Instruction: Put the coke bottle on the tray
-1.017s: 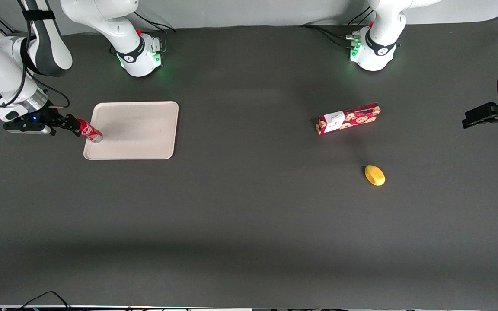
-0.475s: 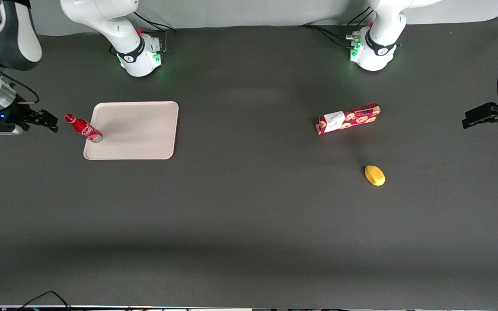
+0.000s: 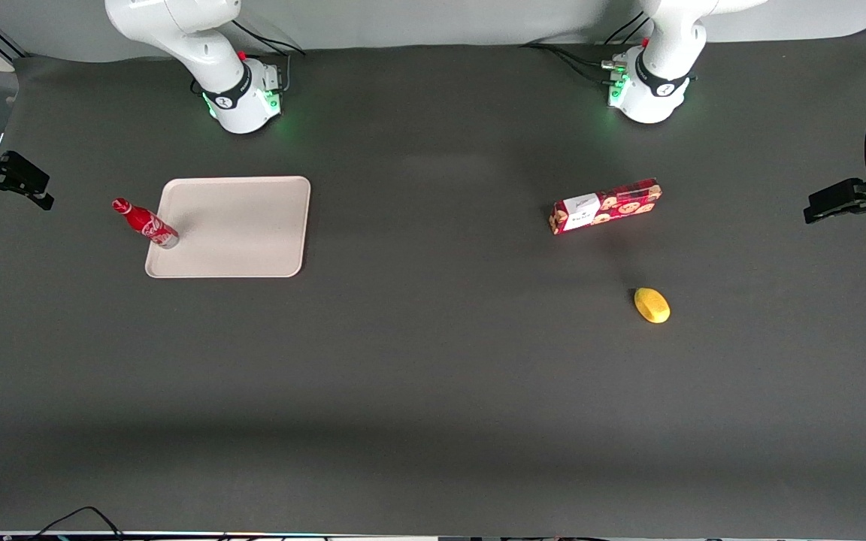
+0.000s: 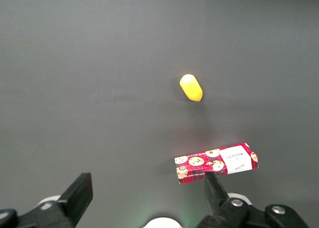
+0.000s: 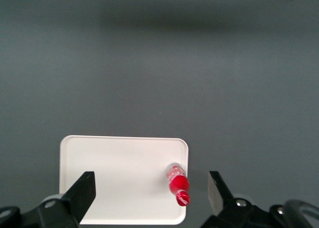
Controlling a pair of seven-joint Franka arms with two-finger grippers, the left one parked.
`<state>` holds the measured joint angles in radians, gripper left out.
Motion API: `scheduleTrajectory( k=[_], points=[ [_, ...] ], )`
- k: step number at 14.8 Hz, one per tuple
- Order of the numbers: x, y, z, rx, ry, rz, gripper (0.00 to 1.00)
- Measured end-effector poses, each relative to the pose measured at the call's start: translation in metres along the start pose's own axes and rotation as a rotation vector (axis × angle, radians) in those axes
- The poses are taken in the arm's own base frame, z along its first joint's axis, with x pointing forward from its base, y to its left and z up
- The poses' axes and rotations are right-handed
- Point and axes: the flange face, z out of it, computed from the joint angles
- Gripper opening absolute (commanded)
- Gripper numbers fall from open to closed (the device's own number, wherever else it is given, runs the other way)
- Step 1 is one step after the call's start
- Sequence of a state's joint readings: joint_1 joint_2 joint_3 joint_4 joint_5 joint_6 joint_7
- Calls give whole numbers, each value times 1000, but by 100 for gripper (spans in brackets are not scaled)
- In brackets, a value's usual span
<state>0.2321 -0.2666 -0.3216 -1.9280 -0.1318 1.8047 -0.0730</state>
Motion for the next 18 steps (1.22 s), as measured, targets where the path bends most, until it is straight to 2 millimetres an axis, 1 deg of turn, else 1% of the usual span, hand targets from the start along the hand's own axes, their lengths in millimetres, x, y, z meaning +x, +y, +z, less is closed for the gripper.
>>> scheduleTrajectory(
  k=[1,3,4,5,7,9,11,14,15,18],
  points=[
    [5,-9,-6,11,13,-5,100],
    [18,-27,-12,16,27,12,100],
    [38,-40,-12,-1,32,21,100],
    [52,-47,-10,-13,32,19,100],
    [83,-51,-2,-41,23,30,100],
    [101,-44,11,-54,10,46,100],
    [106,-35,16,-55,4,60,100],
    [99,-16,13,-42,-15,98,100],
    [94,-17,14,-5,-25,108,100],
    [76,-41,9,50,-31,92,100]
  ],
)
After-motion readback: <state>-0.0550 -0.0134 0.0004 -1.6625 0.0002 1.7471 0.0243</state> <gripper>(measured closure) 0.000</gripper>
